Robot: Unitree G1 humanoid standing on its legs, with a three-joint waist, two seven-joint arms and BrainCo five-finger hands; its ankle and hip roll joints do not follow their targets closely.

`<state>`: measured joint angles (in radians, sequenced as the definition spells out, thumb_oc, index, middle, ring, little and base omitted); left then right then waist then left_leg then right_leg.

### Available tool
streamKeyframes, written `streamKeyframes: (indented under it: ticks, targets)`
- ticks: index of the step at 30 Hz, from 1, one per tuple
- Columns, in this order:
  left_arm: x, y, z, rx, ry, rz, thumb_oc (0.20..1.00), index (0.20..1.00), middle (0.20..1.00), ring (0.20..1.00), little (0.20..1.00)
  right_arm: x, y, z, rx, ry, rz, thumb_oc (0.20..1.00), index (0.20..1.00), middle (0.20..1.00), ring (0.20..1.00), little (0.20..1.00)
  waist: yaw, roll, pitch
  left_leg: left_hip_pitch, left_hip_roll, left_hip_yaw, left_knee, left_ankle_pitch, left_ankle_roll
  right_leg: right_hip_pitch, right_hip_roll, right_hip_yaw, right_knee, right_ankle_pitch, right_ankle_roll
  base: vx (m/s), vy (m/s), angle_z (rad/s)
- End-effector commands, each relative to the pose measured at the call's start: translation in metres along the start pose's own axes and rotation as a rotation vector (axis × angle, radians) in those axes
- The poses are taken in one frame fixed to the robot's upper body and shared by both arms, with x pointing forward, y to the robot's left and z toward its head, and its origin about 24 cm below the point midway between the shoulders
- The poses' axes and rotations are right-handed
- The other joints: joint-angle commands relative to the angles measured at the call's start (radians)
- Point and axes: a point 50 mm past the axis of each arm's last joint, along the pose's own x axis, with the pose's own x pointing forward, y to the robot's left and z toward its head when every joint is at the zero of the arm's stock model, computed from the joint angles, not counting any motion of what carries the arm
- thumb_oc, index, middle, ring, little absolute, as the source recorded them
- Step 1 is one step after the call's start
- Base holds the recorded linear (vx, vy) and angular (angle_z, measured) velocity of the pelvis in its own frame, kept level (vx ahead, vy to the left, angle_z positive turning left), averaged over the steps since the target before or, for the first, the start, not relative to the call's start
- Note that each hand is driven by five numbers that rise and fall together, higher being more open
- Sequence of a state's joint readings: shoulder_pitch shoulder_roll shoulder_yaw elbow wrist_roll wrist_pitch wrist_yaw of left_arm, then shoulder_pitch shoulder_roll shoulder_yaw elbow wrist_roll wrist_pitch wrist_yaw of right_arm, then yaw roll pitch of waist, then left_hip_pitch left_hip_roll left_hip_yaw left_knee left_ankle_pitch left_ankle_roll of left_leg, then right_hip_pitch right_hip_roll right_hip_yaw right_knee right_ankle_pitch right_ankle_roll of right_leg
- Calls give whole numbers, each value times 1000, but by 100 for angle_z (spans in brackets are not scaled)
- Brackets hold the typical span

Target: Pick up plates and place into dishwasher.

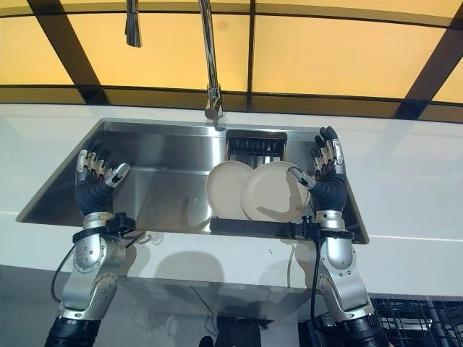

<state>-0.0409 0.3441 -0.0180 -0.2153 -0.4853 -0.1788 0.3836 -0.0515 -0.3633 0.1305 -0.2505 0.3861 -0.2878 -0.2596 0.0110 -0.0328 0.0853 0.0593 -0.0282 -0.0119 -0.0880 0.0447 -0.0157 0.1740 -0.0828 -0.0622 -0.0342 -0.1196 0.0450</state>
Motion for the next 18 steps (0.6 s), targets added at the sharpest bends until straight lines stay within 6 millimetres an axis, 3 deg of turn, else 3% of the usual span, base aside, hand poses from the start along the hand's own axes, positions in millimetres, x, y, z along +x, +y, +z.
streamKeyframes:
  ticks: [1,18]
  targets:
    - [5,3,5,41,-34,-24,1000,1000,1000,1000,1000,6,3,18,8,-98,38,1000,1000,1000,1000,1000,-4,29,-63,45,77,45,5,-102,-37,-101,-43,-23,-48,126,73,0,0,0]
    - [9,1,13,115,-83,-106,1000,1000,1000,1000,1000,5,3,17,8,-89,31,1000,1000,1000,1000,1000,-21,37,-70,51,92,73,8,-103,-42,-96,-32,-8,-49,116,68,10,-17,-2]
